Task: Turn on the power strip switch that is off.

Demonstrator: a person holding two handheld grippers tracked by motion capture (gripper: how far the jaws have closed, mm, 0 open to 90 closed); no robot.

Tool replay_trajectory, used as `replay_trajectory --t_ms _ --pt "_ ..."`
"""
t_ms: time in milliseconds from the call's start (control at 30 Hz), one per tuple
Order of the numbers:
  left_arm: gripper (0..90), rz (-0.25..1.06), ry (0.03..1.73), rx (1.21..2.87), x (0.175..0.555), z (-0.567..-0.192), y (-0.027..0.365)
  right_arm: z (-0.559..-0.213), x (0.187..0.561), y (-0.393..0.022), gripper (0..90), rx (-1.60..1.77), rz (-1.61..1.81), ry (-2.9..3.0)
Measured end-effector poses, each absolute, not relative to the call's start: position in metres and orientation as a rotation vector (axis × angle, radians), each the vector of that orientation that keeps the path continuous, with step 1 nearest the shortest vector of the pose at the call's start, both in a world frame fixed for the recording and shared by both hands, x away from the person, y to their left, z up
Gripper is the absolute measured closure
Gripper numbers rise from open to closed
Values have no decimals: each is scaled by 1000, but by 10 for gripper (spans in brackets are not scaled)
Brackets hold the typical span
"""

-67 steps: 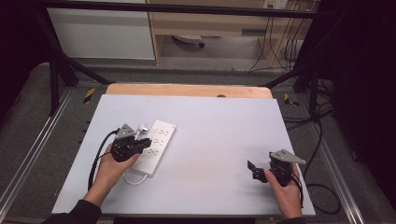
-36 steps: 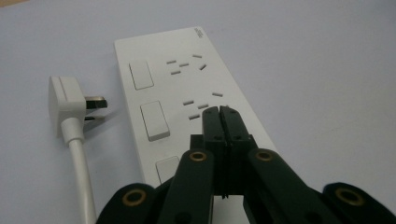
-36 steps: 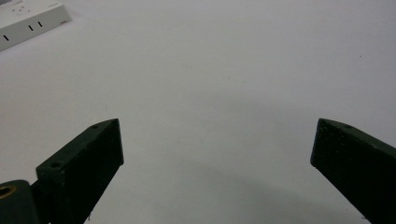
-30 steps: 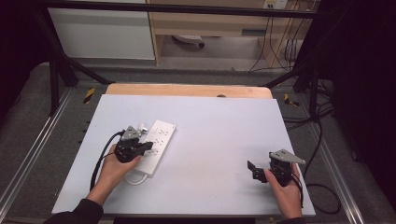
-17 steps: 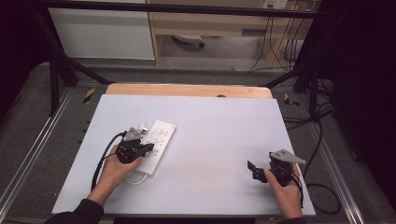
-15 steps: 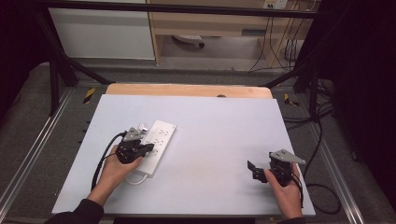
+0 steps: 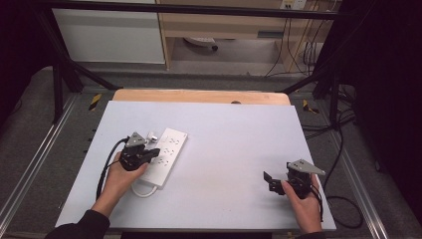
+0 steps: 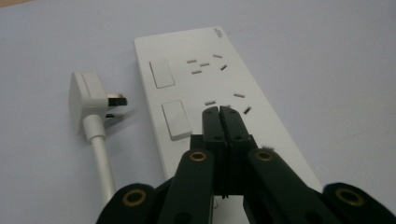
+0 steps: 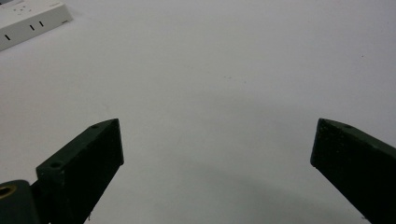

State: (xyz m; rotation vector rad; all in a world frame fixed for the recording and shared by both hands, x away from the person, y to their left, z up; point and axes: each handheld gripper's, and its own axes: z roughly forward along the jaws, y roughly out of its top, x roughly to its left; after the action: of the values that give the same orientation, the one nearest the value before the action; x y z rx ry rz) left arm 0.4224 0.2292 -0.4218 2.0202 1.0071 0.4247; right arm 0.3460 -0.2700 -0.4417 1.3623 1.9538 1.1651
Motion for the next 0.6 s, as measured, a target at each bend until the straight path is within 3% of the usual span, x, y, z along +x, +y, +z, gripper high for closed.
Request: replay_trajectory --t_ms 600 --pt "900 459 1043 1996 445 -427 230 -442 346 -270 30 1361 1167 1955"
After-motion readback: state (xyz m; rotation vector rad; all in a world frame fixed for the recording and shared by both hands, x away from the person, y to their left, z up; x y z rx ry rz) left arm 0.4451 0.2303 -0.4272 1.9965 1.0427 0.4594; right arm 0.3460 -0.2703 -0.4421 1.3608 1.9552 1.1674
